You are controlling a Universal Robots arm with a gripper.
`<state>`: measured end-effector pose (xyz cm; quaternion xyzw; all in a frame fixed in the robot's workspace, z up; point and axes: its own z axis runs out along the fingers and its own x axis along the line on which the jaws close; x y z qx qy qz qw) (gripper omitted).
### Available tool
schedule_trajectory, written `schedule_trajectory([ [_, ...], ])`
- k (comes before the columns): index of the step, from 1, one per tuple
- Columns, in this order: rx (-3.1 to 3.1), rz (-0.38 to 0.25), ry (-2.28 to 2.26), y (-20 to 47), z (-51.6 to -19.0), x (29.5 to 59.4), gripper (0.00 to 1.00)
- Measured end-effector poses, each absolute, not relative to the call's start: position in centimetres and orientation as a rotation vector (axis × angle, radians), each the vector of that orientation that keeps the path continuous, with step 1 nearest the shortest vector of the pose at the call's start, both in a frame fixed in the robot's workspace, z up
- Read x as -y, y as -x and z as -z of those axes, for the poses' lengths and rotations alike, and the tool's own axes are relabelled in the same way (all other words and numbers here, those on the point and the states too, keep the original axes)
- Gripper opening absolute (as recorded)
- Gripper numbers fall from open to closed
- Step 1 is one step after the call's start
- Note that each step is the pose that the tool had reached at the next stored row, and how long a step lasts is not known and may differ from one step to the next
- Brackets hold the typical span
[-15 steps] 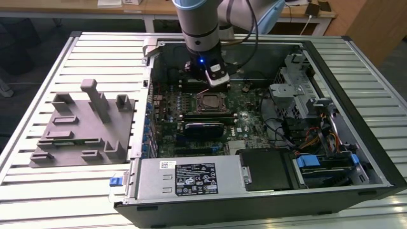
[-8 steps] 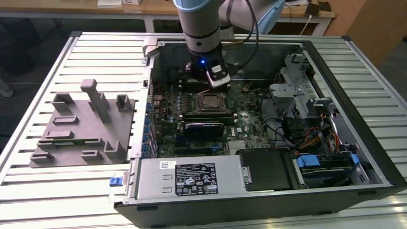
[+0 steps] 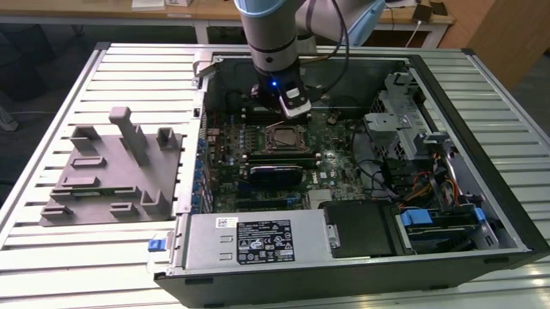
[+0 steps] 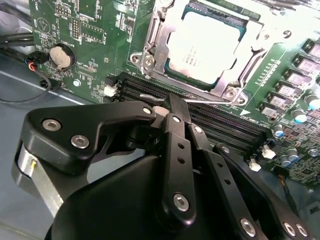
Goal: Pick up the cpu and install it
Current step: 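Install the first cpu locking lever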
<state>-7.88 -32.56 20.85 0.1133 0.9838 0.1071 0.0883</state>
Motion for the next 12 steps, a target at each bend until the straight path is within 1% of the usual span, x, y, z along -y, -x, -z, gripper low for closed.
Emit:
schedule_trajectory([
  [6, -2.928, -0.319, -0.337, 7.87, -20.7, 32.19, 0.11],
  [12, -2.917, -0.3, -0.332, 7.88, -20.55, 32.15, 0.11],
])
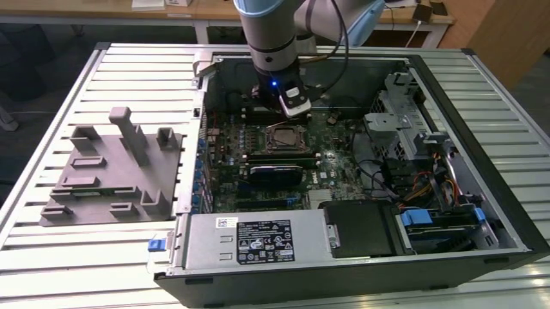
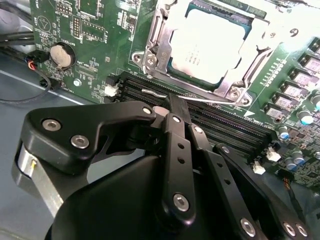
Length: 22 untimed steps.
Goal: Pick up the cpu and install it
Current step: 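Install the first cpu locking lever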
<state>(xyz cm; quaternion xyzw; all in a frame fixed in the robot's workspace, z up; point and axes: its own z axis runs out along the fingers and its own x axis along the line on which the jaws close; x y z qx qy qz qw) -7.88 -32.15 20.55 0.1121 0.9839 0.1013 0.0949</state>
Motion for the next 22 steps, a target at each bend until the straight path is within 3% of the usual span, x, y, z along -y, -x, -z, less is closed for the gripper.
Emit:
schedule_trajectory([
  [22, -2.885, -0.285, -0.438, 7.95, -19.73, 31.66, 0.11],
])
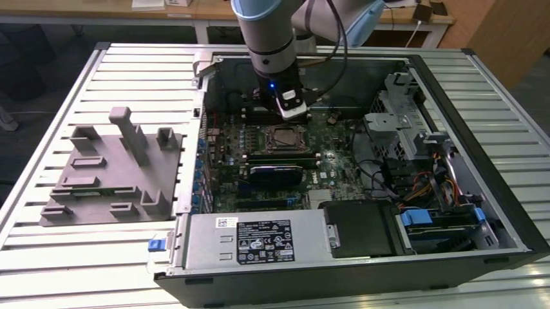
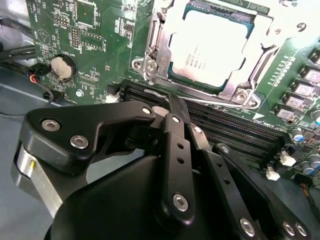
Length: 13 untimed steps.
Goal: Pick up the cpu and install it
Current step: 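Install the first cpu locking lever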
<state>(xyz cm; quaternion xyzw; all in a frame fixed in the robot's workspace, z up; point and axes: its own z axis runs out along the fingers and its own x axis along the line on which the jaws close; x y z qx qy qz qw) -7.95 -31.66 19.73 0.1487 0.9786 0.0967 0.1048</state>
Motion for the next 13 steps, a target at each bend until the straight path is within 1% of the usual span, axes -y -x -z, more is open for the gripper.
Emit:
schedule_trajectory([
  [3, -2.883, -0.28, -0.443, 8.07, -19.67, 31.58, 0.11],
  [9, -2.881, -0.232, -0.436, 8.11, -19.5, 31.57, 0.11],
  [13, -2.879, -0.219, -0.434, 8.14, -19.38, 31.53, 0.11],
])
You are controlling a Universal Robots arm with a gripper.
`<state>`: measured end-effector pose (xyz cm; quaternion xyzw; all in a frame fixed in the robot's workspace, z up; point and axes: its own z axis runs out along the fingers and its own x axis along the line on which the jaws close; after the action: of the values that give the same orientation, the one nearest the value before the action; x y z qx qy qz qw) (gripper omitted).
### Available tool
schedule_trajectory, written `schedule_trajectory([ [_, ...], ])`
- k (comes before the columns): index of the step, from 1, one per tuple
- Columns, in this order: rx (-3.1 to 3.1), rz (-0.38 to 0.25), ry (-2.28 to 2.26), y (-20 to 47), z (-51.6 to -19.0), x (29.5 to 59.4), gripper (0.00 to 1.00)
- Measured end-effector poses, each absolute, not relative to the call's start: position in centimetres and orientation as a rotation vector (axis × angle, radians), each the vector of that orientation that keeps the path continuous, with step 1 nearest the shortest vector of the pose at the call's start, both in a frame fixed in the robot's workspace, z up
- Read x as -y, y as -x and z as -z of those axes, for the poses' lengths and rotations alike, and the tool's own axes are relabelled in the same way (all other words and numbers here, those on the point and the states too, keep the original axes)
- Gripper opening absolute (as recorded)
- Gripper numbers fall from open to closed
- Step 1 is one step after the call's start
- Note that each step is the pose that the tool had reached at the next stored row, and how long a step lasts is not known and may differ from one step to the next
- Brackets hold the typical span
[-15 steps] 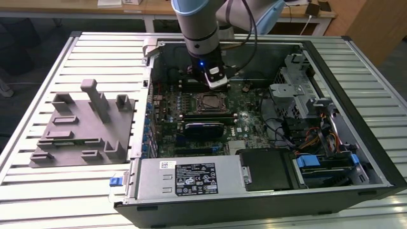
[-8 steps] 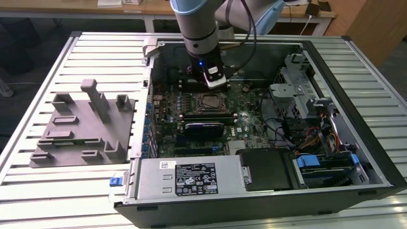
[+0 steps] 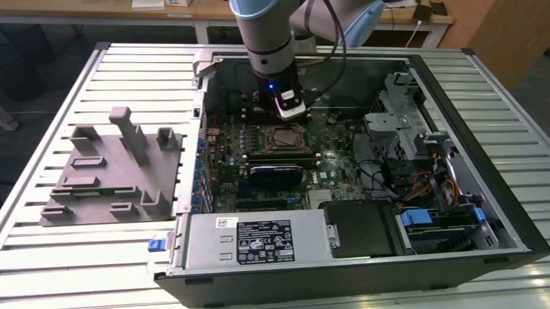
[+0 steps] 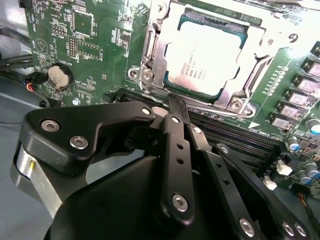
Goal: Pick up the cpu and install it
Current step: 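Install the first cpu locking lever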
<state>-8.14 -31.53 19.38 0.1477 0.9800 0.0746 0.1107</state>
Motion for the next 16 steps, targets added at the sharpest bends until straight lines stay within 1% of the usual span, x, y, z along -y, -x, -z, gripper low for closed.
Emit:
schedule_trajectory([
  [12, -2.876, -0.22, -0.433, 8.15, -19.25, 31.52, 0.11],
  [16, -2.876, -0.22, -0.433, 8.15, -19.81, 31.52, 0.11],
])
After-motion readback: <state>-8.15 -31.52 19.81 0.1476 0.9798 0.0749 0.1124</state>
